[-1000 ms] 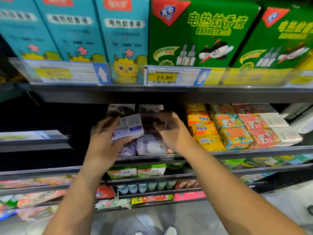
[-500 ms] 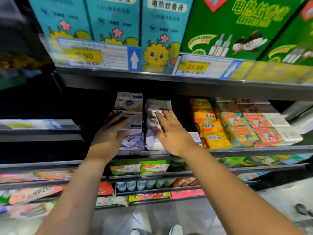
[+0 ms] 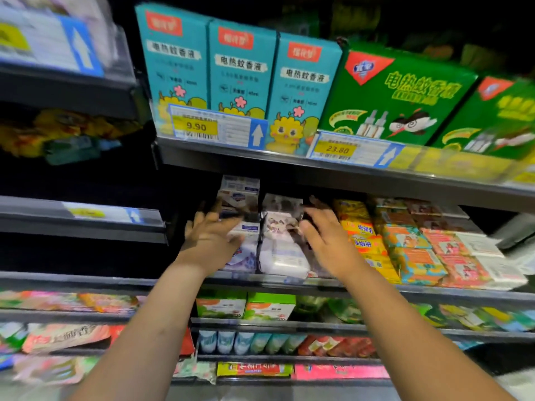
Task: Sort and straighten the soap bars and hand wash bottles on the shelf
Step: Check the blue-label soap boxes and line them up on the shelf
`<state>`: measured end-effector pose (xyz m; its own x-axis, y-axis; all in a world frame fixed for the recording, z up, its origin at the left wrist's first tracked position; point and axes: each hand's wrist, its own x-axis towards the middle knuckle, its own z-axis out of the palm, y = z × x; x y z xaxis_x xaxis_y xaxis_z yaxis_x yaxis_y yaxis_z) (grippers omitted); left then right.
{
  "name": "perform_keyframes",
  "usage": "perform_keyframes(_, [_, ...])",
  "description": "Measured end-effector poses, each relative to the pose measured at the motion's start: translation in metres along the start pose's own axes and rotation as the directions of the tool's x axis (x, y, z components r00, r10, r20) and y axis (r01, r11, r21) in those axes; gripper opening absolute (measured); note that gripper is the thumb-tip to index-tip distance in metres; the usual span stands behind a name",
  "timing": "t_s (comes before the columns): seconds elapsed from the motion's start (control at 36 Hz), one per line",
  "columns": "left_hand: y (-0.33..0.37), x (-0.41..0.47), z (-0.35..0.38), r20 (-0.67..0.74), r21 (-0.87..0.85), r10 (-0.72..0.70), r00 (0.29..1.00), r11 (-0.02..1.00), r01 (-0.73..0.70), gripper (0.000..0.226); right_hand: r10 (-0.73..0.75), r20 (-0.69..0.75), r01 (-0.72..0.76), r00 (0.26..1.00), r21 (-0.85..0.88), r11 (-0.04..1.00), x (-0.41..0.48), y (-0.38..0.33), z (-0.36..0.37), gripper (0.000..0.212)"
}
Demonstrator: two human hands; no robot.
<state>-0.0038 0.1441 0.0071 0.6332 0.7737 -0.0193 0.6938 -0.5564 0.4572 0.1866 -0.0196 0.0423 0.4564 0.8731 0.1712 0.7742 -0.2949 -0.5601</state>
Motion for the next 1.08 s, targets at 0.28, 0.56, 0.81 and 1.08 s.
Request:
perform_keyframes(0.28, [0.090,-0.006,0.008,0.037,-0.067,0.375,0.926,0.926,-0.372,0.046,0.253,0.441,-0.061,0.861,-0.404,0.913,0.008,0.054,-0.042,0.060])
perform_keyframes(0.56, [0.109,0.015,0.051,0.224,0.203,0.318,0.921,0.909,-0.364,0.056,0.355,0.542,-0.046,0.762,-0.501,0.864,0.006,0.064,-0.035,0.075])
perform_keyframes(0.81, [0.107,0.014,0.056,0.130,0.174,0.315,0.940,0.926,-0.334,0.051,0.294,0.523,-0.061,0.800,-0.417,0.907,0.006,0.057,-0.038,0.034])
perform_keyframes(1.08, [0.111,0.015,0.046,0.208,0.190,0.318,0.925,0.915,-0.357,0.049,0.211,0.345,-0.130,0.915,-0.244,0.961,-0.008,0.058,-0.042,0.058])
